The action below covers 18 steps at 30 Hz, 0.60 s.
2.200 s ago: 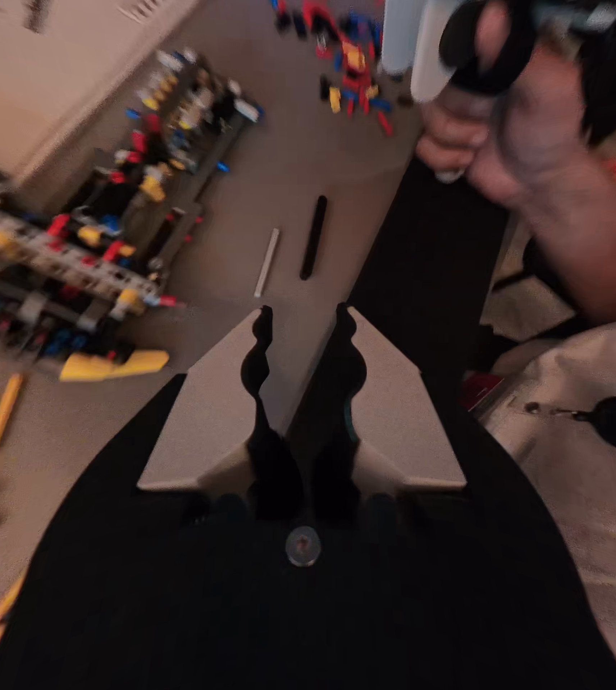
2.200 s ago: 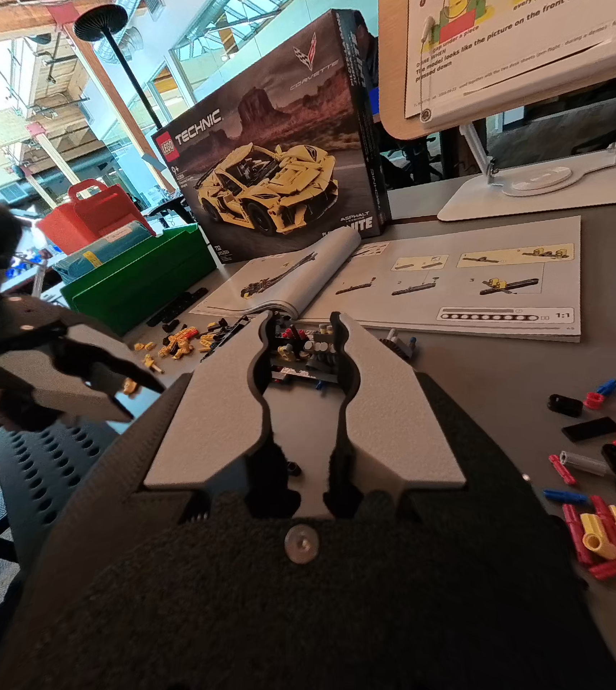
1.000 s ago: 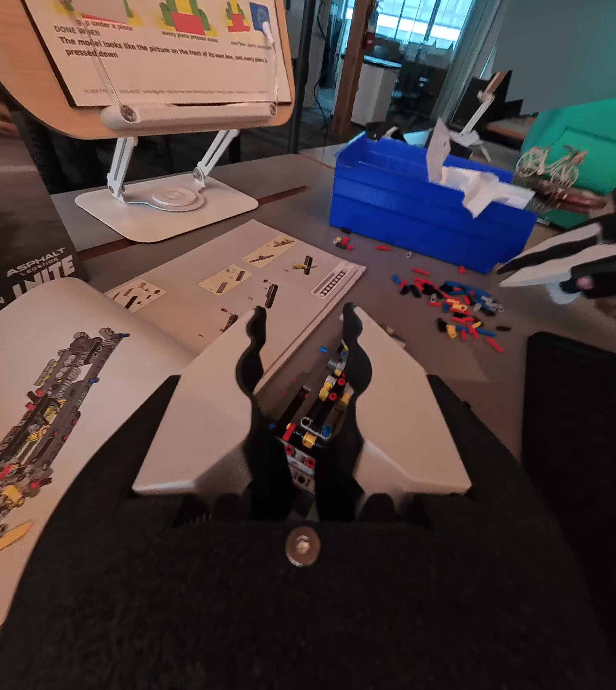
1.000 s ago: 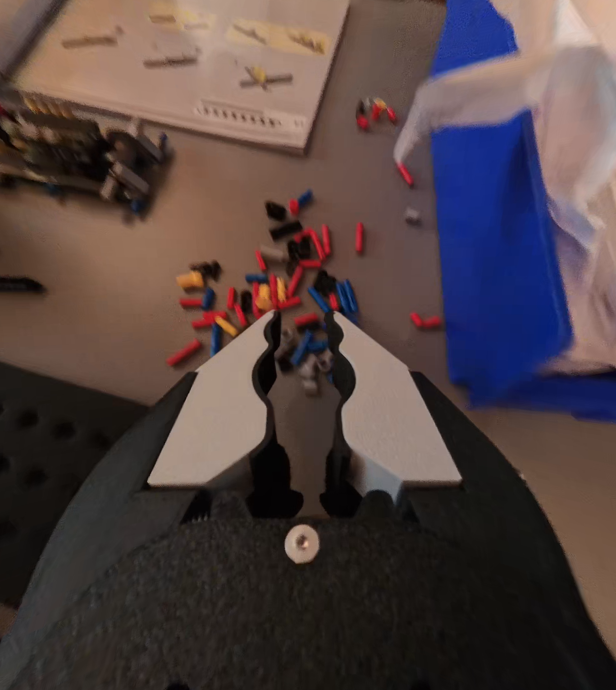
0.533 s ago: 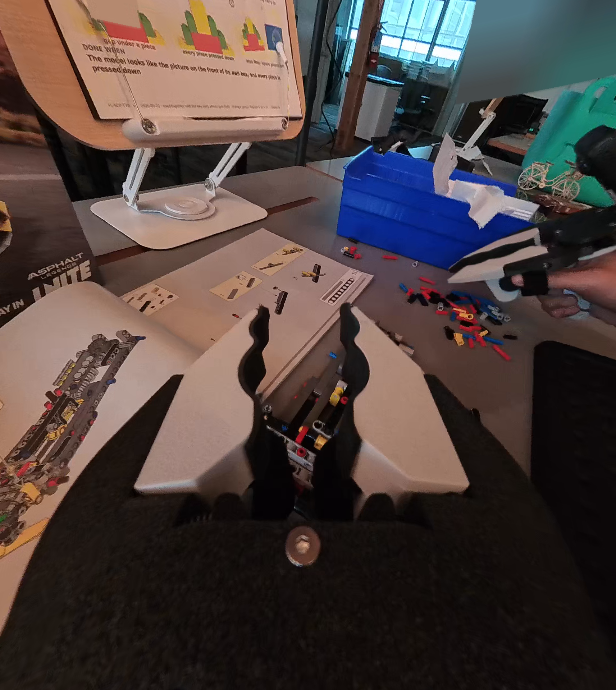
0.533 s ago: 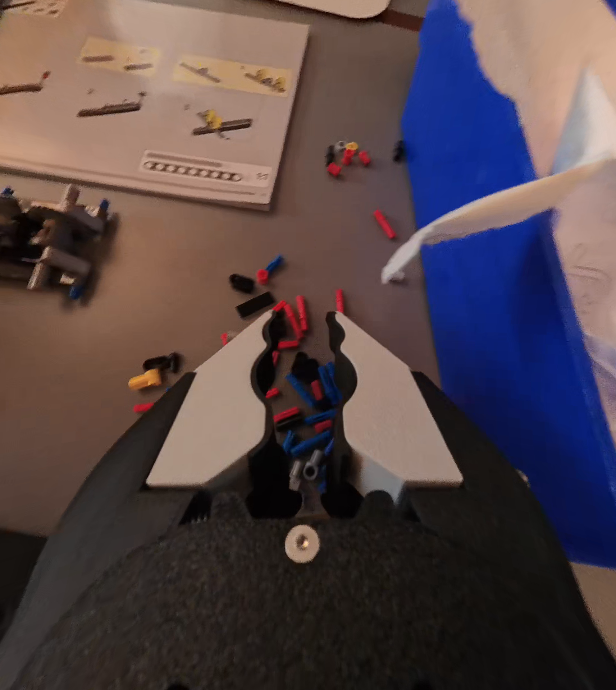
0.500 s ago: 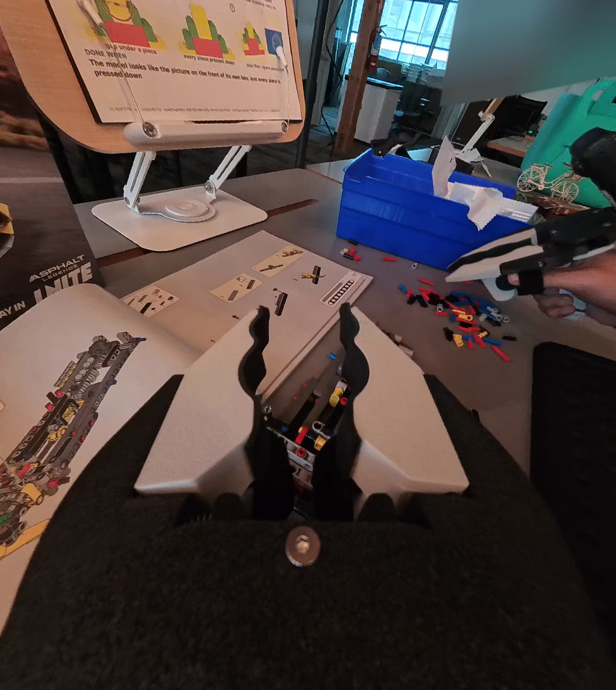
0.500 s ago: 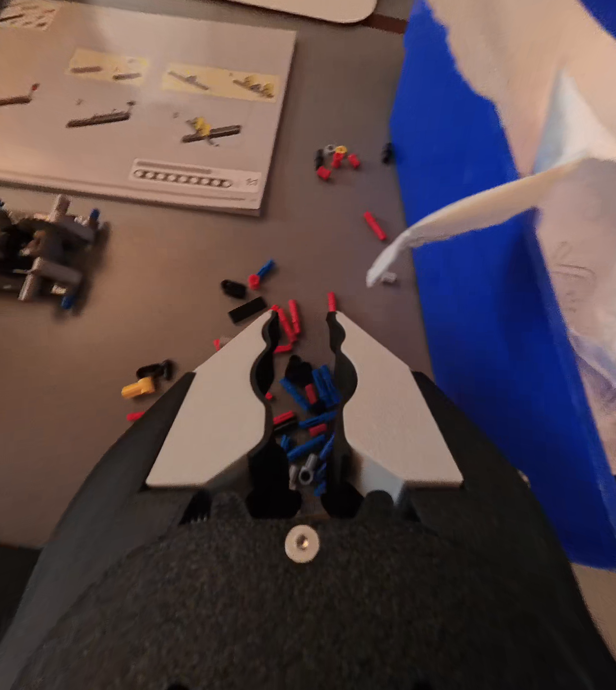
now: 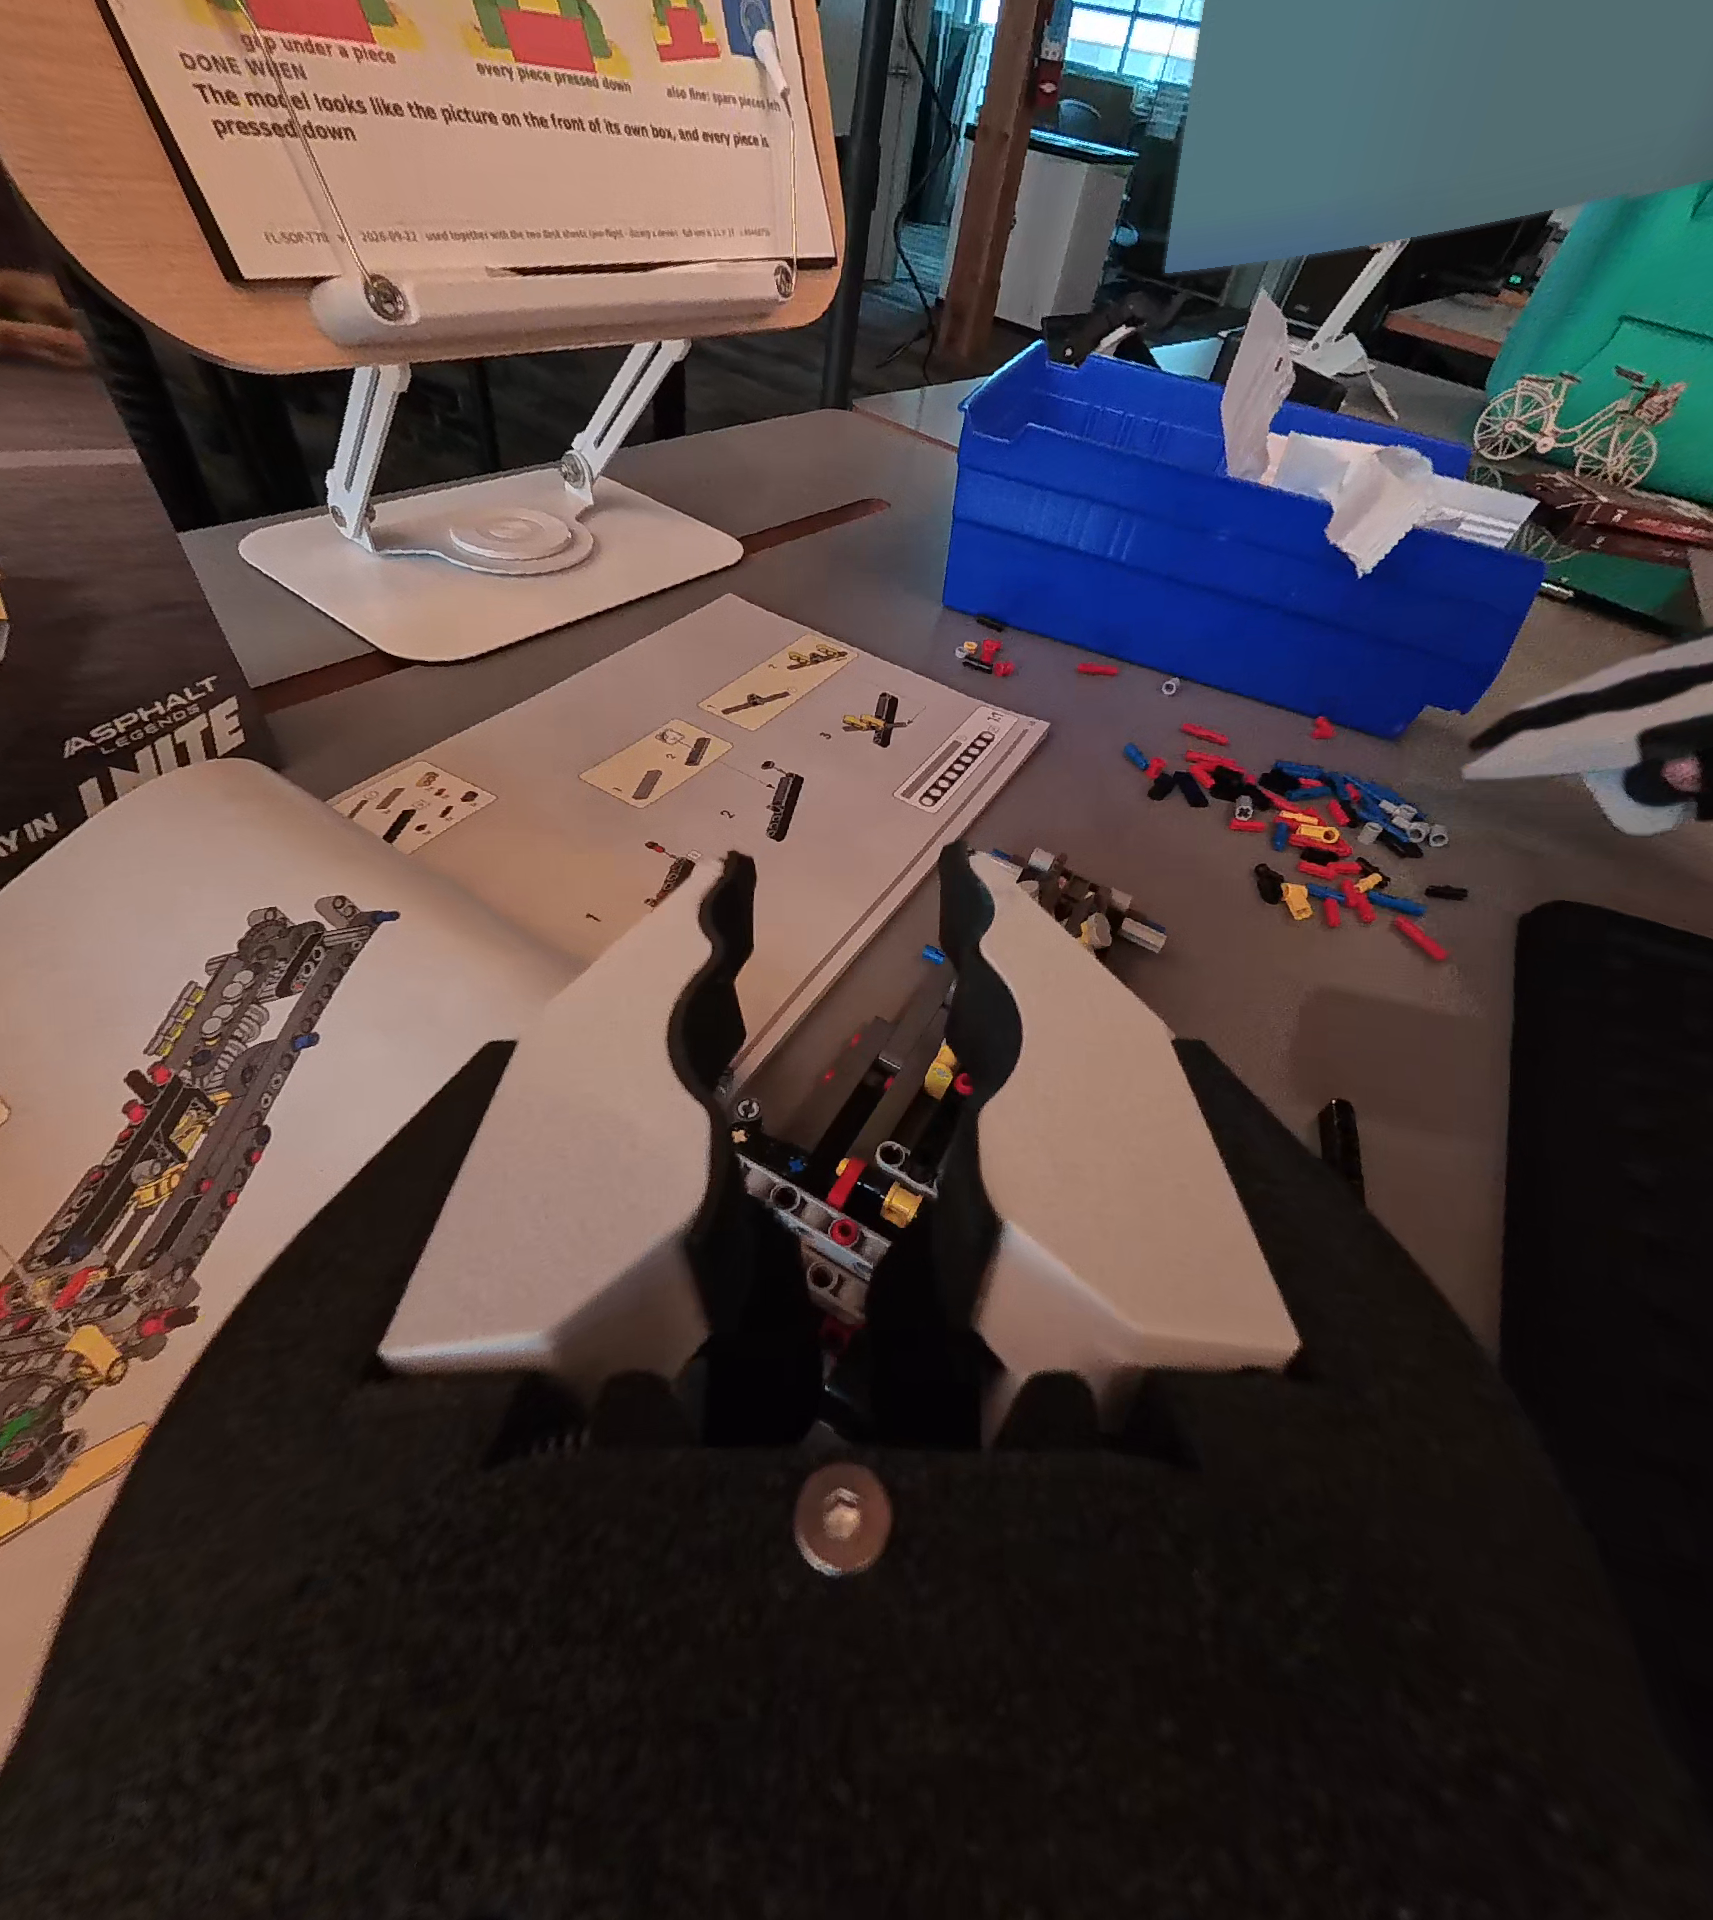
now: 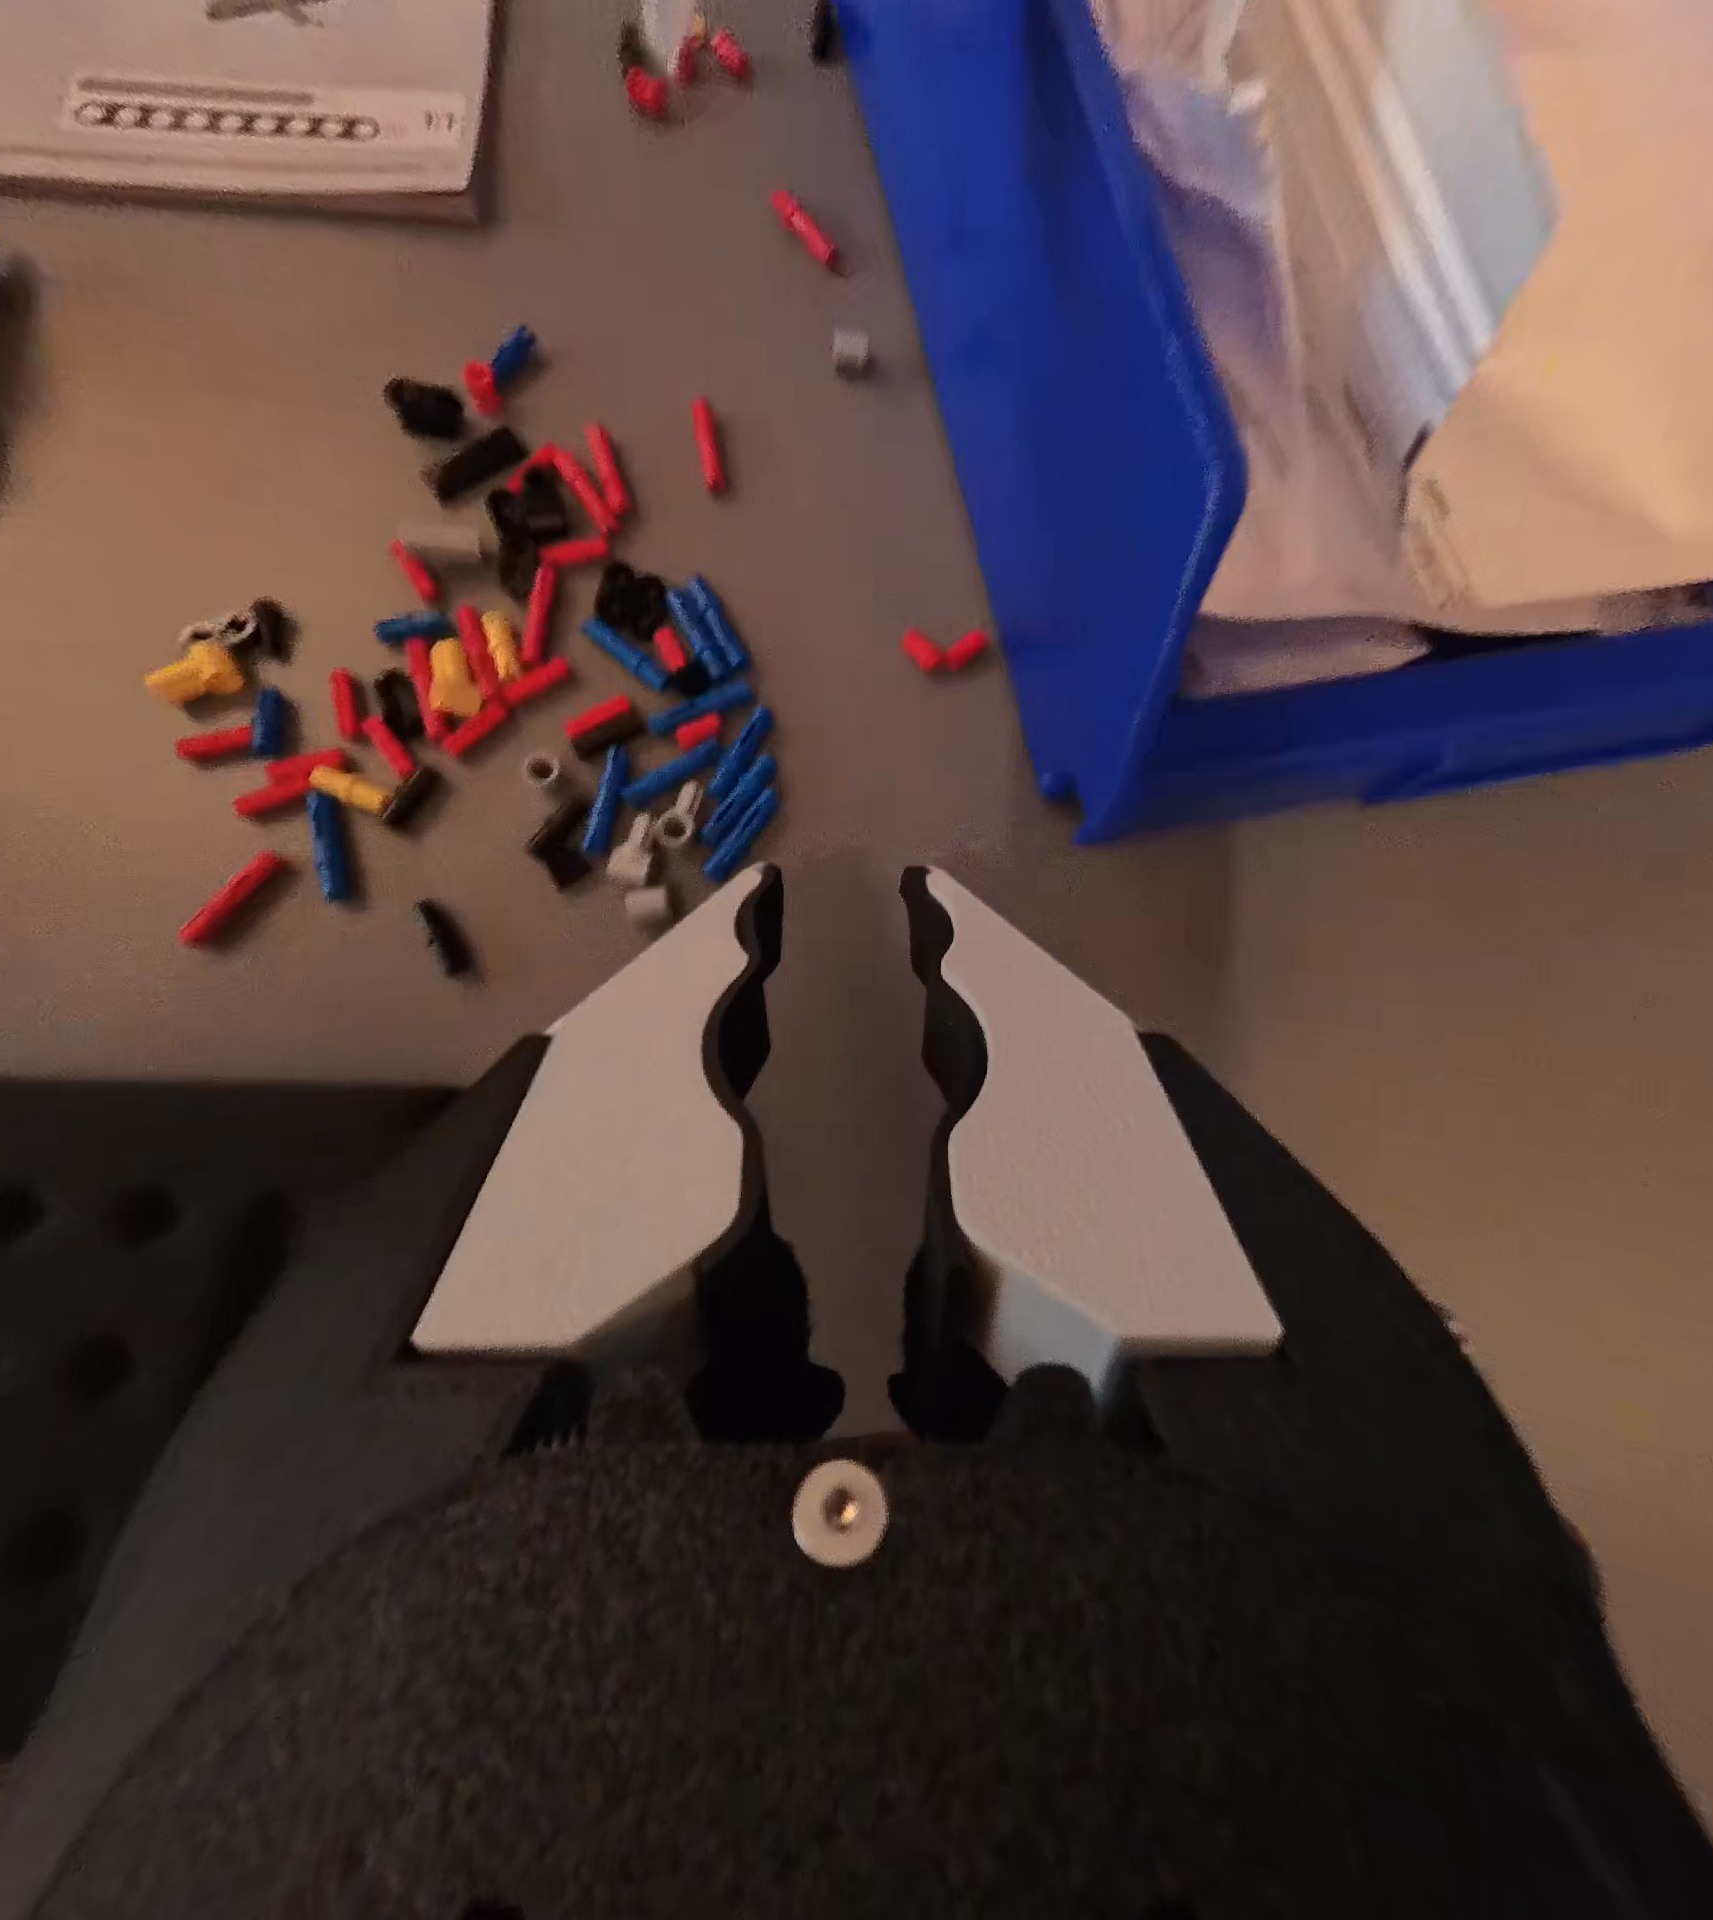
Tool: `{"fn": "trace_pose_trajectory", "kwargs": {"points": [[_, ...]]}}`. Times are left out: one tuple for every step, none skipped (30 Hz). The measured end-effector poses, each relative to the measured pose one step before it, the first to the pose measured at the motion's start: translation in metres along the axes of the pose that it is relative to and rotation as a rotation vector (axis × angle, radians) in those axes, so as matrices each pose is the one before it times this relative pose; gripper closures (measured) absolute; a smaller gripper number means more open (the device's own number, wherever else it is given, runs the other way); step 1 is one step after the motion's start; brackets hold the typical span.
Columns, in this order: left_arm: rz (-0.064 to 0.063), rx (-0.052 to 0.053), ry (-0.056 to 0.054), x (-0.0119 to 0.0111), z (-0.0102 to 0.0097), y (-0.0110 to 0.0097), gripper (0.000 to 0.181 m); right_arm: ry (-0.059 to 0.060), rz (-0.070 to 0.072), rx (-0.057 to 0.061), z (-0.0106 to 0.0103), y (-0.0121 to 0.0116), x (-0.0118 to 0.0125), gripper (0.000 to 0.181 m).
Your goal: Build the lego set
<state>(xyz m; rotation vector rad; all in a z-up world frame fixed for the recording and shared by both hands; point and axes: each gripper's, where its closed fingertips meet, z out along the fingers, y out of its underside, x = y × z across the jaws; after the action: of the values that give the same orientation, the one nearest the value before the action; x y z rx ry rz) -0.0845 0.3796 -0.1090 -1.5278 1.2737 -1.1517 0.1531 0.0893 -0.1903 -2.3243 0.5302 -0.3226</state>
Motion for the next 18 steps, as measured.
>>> {"fn": "trace_pose_trajectory", "kwargs": {"points": [[0.0011,-0.0007,-0.001,0.00006,0.0005,0.00031,0.147,-0.0254,-0.0003,-0.0035,-0.00196,0.00409,-0.00563,0.158],[0.0012,-0.0007,0.0004,0.00028,0.00057,0.00019,0.148,-0.034,-0.0027,-0.0016,-0.00074,0.00319,-0.00834,0.158],[0.0009,-0.002,0.0001,0.00029,0.00043,0.00018,0.148,-0.0318,-0.0047,0.001,0.0003,0.00205,-0.00875,0.158],[0.002,0.0002,-0.0019,0.00013,0.00036,-0.00015,0.148,-0.022,-0.0076,0.0004,0.00089,0.0012,-0.0077,0.158],[0.0041,0.0024,-0.0016,0.00032,0.00006,-0.0005,0.148,-0.02,-0.0113,-0.0004,0.00117,0.00062,-0.00749,0.158],[0.0052,0.0008,-0.0017,0.00024,0.00005,-0.00031,0.149,-0.0157,-0.0104,0.0024,0.00107,-0.00041,-0.00634,0.158],[0.0057,-0.0021,-0.0031,0.0,0.00006,0.00013,0.149,-0.008,-0.0059,0.005,0.00093,-0.00114,-0.00426,0.158],[0.0056,-0.0011,-0.0047,-0.00026,-0.00001,0.00023,0.149,-0.0082,-0.0023,0.005,0.00081,-0.00129,-0.00338,0.158],[0.0042,-0.0009,-0.0026,-0.00005,0.0,0.00018,0.149,-0.0097,-0.0012,0.0038,0.00076,-0.00129,-0.00297,0.158],[0.0026,-0.0023,-0.0009,0.00001,0.00014,0.00038,0.149,-0.006,-0.0022,0.0031,0.00044,-0.00106,-0.00205,0.158],[0.002,-0.0021,-0.0009,0.00002,-0.00004,0.0004,0.149,-0.0009,-0.0034,0.0041,0.00025,-0.00121,-0.0012,0.158],[0.002,-0.0012,-0.0011,0.0001,0.00002,0.00028,0.149,0.0007,-0.0057,0.0022,0.00001,-0.0007,-0.00094,0.158],[0.0017,-0.001,-0.0005,-0.00001,-0.00006,0.00026,0.149,0.0012,-0.0057,0.0001,-0.00007,-0.00034,-0.00055,0.158],[0.0008,-0.0009,-0.0003,0.0001,0.00005,0.00021,0.149,0.0014,-0.0035,-0.0011,-0.00002,0.00011,-0.00032,0.158],[0.0002,-0.0007,0.0001,0.00009,-0.00003,0.0002,0.149,0.001,-0.0009,-0.0008,-0.00002,0.00036,-0.00028,0.158],[-0.0005,-0.0011,0.0003,-0.00003,0.00017,0.00029,0.149,-0.0013,0.0003,0.0003,-0.00004,0.00031,-0.00044,0.158],[-0.0005,-0.0019,0.0005,0.00012,0.00006,0.00021,0.149,-0.0024,0.0008,0.0002,-0.00005,0.00046,-0.00058,0.158],[0.0004,0.0004,-0.0004,0.00003,0.0,-0.00014,0.149,0.0001,0.0015,-0.0003,-0.0001,0.00054,-0.00007,0.159]]}}
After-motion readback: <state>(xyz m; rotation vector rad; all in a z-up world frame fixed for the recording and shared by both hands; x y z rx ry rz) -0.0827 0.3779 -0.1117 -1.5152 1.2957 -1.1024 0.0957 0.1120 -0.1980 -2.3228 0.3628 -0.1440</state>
